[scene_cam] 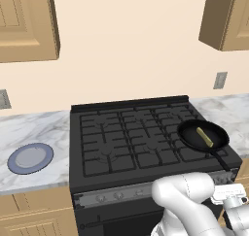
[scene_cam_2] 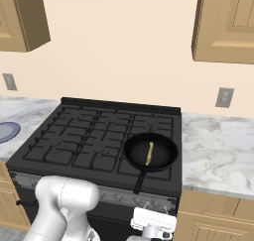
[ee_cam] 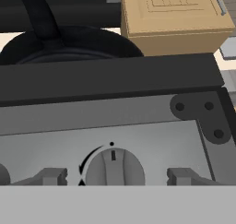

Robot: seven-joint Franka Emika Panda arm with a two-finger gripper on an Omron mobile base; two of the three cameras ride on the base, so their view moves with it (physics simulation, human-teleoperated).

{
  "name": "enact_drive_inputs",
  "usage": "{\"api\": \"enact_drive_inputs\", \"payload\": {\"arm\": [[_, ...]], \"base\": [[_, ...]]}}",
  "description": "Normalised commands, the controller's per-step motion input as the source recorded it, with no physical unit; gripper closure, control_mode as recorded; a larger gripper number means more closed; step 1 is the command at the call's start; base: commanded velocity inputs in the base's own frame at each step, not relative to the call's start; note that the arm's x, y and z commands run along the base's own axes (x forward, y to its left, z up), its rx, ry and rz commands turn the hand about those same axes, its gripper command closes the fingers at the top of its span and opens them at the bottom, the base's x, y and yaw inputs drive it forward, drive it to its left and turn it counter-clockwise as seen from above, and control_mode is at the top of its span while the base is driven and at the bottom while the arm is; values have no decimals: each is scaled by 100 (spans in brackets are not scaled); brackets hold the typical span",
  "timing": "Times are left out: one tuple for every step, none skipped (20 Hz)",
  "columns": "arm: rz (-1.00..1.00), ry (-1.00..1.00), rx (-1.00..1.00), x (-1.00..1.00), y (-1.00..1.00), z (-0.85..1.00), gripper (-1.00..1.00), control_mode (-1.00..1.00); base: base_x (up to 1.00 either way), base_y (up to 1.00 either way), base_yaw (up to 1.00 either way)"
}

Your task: Pick up the butter stick and place it in the pan. Then turn on the burner for the pan.

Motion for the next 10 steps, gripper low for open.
{"api": "enact_drive_inputs", "payload": {"arm": [[0, 0, 0, 0, 0, 0, 100, -100], [0, 0, 0, 0, 0, 0, 100, -100], [0, 0, 0, 0, 0, 0, 100, -100], [0, 0, 0, 0, 0, 0, 100, -100], [0, 0, 0, 0, 0, 0, 100, -100], [0, 0, 0, 0, 0, 0, 100, -100], [0, 0, 0, 0, 0, 0, 100, -100], [0, 0, 0, 0, 0, 0, 100, -100], [0, 0, 0, 0, 0, 0, 100, -100], [0, 0, 0, 0, 0, 0, 100, -100]], "base": [[0, 0, 0], [0, 0, 0], [0, 0, 0], [0, 0, 0], [0, 0, 0], [0, 0, 0], [0, 0, 0], [0, 0, 0], [0, 0, 0], [0, 0, 0]]}}
